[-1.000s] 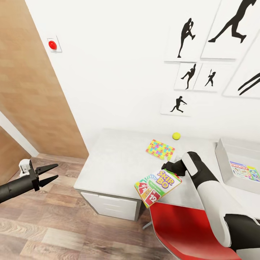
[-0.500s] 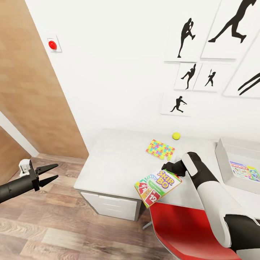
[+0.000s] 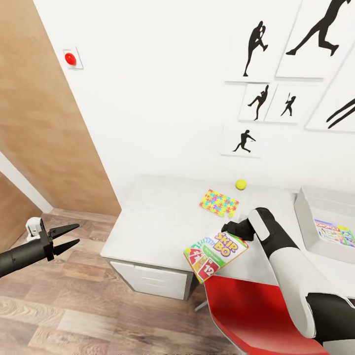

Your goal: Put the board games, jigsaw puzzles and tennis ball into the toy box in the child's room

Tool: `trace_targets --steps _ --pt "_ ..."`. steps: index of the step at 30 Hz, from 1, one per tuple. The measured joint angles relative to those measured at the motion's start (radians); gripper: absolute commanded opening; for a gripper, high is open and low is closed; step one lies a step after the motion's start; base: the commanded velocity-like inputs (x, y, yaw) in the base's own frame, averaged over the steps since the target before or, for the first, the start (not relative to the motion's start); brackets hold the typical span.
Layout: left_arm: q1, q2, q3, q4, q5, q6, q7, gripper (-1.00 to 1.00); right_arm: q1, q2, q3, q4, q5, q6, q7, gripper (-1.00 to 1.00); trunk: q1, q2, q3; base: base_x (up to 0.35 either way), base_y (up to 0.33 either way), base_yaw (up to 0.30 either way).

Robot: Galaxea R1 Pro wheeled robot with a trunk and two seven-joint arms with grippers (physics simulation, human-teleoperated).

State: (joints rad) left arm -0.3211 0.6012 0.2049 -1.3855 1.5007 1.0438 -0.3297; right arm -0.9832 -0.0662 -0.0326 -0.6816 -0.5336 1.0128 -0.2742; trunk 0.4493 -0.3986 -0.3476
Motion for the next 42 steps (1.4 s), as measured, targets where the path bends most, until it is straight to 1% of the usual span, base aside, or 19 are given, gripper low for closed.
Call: trace_targets --steps 4,6,13,42 --pt "0.000 0.000 0.000 0.000 0.000 0.000 0.000 1.00 0.001 -0.001 0.000 -0.002 -0.005 -0.003 0.000 1.00 0.000 0.000 -0.006 0.000 -0.096 0.000" --pt "0.000 0.000 0.000 0.000 0.000 0.000 0.000 1.00 0.002 -0.001 0.000 0.003 -0.021 -0.005 0.000 1.00 0.000 0.000 -0.008 0.000 -0.191 0.000" --pt "0.000 0.000 0.000 0.000 0.000 0.000 0.000 1.00 0.002 0.000 0.000 0.003 -0.019 -0.005 0.000 1.00 0.000 0.000 -0.009 0.000 -0.044 0.000" --pt "0.000 0.000 0.001 0.000 0.000 0.000 -0.001 1.00 0.002 0.000 0.001 0.003 -0.018 -0.002 0.000 1.00 0.000 0.000 -0.009 -0.008 0.063 0.000"
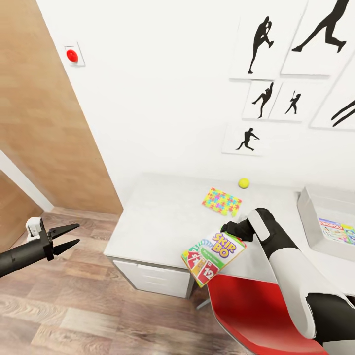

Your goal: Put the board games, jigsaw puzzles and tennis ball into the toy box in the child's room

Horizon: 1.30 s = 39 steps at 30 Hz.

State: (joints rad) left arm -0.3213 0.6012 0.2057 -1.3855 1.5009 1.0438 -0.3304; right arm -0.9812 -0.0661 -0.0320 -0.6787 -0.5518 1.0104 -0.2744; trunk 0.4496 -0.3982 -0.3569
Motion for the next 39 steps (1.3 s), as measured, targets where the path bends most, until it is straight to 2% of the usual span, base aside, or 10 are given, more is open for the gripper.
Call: trace_targets --steps 39 --pt "0.000 0.000 0.001 0.000 0.000 0.000 0.000 1.00 0.001 0.002 0.000 -0.001 0.001 -0.009 0.000 1.00 0.000 0.000 0.000 -0.039 0.039 0.000"
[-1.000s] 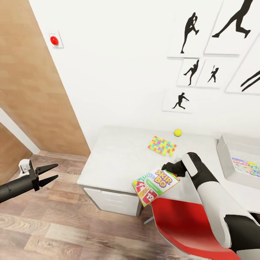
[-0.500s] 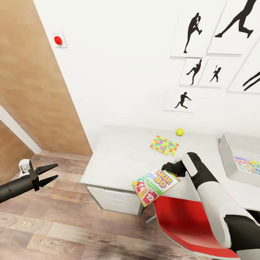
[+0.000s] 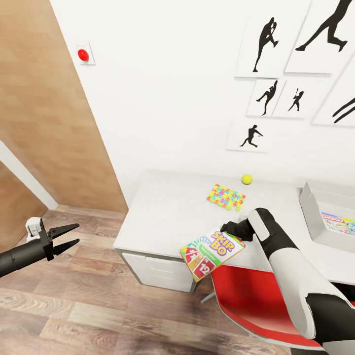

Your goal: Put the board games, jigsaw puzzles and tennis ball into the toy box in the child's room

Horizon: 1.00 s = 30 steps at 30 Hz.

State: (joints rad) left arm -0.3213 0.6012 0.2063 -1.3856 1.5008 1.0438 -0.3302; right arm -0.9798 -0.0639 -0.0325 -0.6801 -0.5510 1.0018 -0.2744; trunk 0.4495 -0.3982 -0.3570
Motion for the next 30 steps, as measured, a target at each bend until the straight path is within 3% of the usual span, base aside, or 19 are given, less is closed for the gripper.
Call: trace_targets --steps 7,17,23,27,30 --pt "0.000 0.000 0.000 0.000 0.000 0.000 0.000 1.00 0.000 0.003 -0.002 -0.013 0.000 -0.060 0.000 1.00 0.000 0.000 0.003 -0.001 0.001 -0.060" --pt "0.000 0.000 0.000 0.000 0.000 0.000 0.000 1.00 0.000 0.011 -0.013 -0.037 -0.001 -0.078 -0.001 1.00 0.000 0.000 0.015 0.000 0.000 -0.144" --pt "0.000 0.000 0.000 0.000 0.000 0.000 0.000 1.00 0.013 0.007 -0.011 -0.202 -0.011 -0.052 -0.002 1.00 0.000 0.000 0.023 0.000 0.000 -0.160" --pt "0.000 0.000 0.000 0.000 0.000 0.000 0.000 1.00 0.074 0.005 -0.014 -0.398 -0.020 0.023 0.001 1.00 0.000 0.000 0.029 0.000 0.000 -0.162" --pt "0.000 0.000 0.000 0.000 0.000 0.000 0.000 1.00 0.139 0.001 -0.015 -0.553 -0.053 0.042 0.017 1.00 0.000 0.000 0.033 0.000 0.000 -0.163"
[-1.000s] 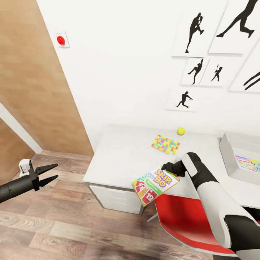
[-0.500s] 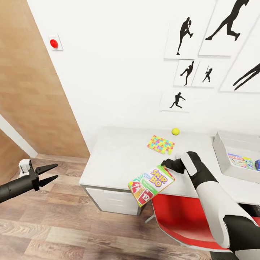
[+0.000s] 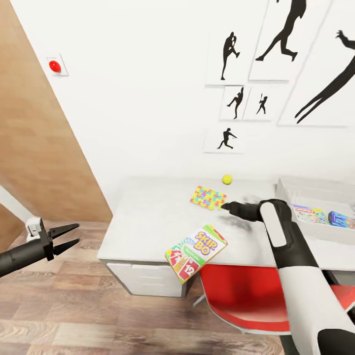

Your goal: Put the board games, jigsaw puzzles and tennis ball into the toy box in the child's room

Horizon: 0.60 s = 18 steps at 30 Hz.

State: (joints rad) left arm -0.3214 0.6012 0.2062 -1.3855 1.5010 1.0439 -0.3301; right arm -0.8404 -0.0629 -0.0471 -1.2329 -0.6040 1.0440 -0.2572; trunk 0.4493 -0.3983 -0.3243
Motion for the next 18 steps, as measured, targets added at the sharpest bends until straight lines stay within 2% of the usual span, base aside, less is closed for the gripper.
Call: trace_targets --steps 1,3,4,5,6,7,8,9,10,13,18 --pt "0.000 0.000 0.000 0.000 0.000 0.000 0.000 1.00 0.017 -0.001 0.000 -0.037 -0.014 0.000 0.006 1.00 0.000 0.000 0.001 0.000 0.000 -0.165" --pt "0.000 0.000 0.000 0.000 0.000 0.000 0.000 1.00 0.077 -0.002 0.001 -0.146 -0.073 0.000 0.027 1.00 0.000 0.000 0.004 0.000 0.000 -0.168" --pt "0.000 0.000 0.000 0.000 0.000 0.000 0.000 1.00 0.121 -0.003 0.001 -0.207 -0.122 0.000 0.040 1.00 0.000 0.000 0.005 0.000 0.000 -0.168" --pt "0.000 0.000 0.000 0.000 0.000 0.000 0.000 1.00 0.144 -0.003 0.001 -0.235 -0.147 0.000 0.046 1.00 0.000 0.000 0.007 0.000 0.000 -0.163" --pt "0.000 0.000 0.000 0.000 0.000 0.000 0.000 1.00 0.186 -0.004 0.001 -0.276 -0.200 0.000 0.055 1.00 0.000 0.000 0.008 0.000 0.000 -0.159" --pt "0.000 0.000 0.000 0.000 0.000 0.000 0.000 1.00 0.207 -0.004 0.001 -0.292 -0.227 0.000 0.059 1.00 0.000 0.000 0.009 0.000 0.000 -0.153" --pt "0.000 0.000 0.000 0.000 0.000 0.000 0.000 1.00 0.244 -0.004 0.003 -0.313 -0.279 0.000 0.067 1.00 0.000 0.000 0.011 0.000 0.000 -0.151" --pt "0.000 0.000 0.000 0.000 0.000 0.000 0.000 1.00 0.261 -0.004 0.005 -0.321 -0.305 0.000 0.073 1.00 0.000 0.000 0.012 0.000 0.000 -0.146" --pt "0.000 0.000 0.000 0.000 0.000 0.000 0.000 1.00 0.292 -0.004 0.008 -0.332 -0.349 0.000 0.089 1.00 0.000 0.000 0.013 0.000 0.000 -0.143" --pt "0.000 0.000 0.000 0.000 0.000 0.000 0.000 1.00 0.337 -0.002 0.012 -0.342 -0.395 -0.001 0.131 1.00 0.000 0.000 0.018 0.000 0.000 -0.133" --pt "0.000 0.000 0.000 0.000 -0.001 0.000 0.000 1.00 0.422 0.004 0.014 -0.351 -0.444 -0.002 0.278 1.00 0.000 0.000 0.025 0.000 0.000 -0.108"
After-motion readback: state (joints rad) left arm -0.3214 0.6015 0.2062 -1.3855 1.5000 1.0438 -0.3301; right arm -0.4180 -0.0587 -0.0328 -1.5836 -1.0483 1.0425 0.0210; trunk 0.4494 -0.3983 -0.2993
